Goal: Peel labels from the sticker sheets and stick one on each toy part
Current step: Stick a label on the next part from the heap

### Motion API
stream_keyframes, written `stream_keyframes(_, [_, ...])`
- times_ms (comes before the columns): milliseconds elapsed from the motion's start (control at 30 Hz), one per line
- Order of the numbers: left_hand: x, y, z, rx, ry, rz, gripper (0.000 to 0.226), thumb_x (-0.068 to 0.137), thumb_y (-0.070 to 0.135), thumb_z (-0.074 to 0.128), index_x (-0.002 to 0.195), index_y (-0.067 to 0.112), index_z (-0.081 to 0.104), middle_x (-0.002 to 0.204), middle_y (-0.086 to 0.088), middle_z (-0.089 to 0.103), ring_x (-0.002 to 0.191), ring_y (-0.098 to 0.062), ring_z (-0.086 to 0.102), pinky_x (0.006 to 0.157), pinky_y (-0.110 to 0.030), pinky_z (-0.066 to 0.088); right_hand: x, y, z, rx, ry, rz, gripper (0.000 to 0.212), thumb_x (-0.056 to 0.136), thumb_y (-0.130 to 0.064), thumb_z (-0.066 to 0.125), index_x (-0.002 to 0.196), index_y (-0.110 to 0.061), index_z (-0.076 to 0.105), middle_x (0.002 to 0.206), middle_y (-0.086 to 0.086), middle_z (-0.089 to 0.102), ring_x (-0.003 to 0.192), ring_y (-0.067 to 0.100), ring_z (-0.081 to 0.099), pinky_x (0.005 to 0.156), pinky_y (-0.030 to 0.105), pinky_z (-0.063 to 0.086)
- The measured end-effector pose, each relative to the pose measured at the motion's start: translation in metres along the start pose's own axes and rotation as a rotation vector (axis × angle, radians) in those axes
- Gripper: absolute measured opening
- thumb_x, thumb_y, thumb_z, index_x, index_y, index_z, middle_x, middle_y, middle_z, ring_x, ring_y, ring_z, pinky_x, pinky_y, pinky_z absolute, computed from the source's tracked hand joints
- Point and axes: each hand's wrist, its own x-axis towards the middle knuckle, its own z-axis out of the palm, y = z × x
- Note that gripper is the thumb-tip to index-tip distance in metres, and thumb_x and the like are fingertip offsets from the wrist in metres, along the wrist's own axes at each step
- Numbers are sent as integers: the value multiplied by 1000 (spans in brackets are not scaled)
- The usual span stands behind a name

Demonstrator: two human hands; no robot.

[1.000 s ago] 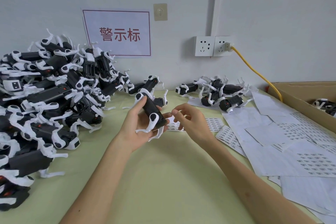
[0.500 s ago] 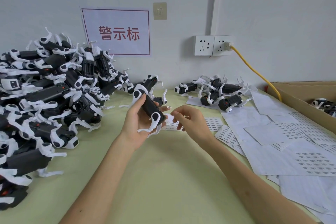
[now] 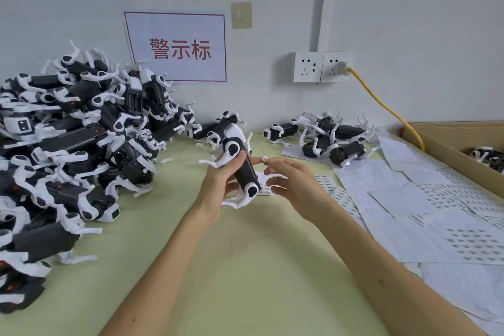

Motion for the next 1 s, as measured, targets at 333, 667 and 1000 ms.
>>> stream_keyframes(333, [3,-2,3,71,81,39,37,86,50,59,102,20,71,110,1,77,96,-18,70,92,-38,53,-4,-6,3,-54,145,-72,11,91,-13,70,80,-15,70,76,2,67,60,14,57,65,26,45])
stream_keyframes(667, [5,0,-3,-166,75,-21,41,87,55,60,101,19,74,102,-10,73,86,-19,70,86,-35,55,-11,5,15,-212,-177,-68,76,75,-52,78,140,-35,44,119,-5,74,110,13,70,92,31,52])
stream_keyframes(1000, [10,-5,-5,46,-18,-113,26,93,36,65,111,19,72,92,3,66,85,-13,64,82,-32,47,-4,-4,9,112,58,-188,74,76,-34,81,140,-24,46,105,2,78,99,26,75,72,25,58])
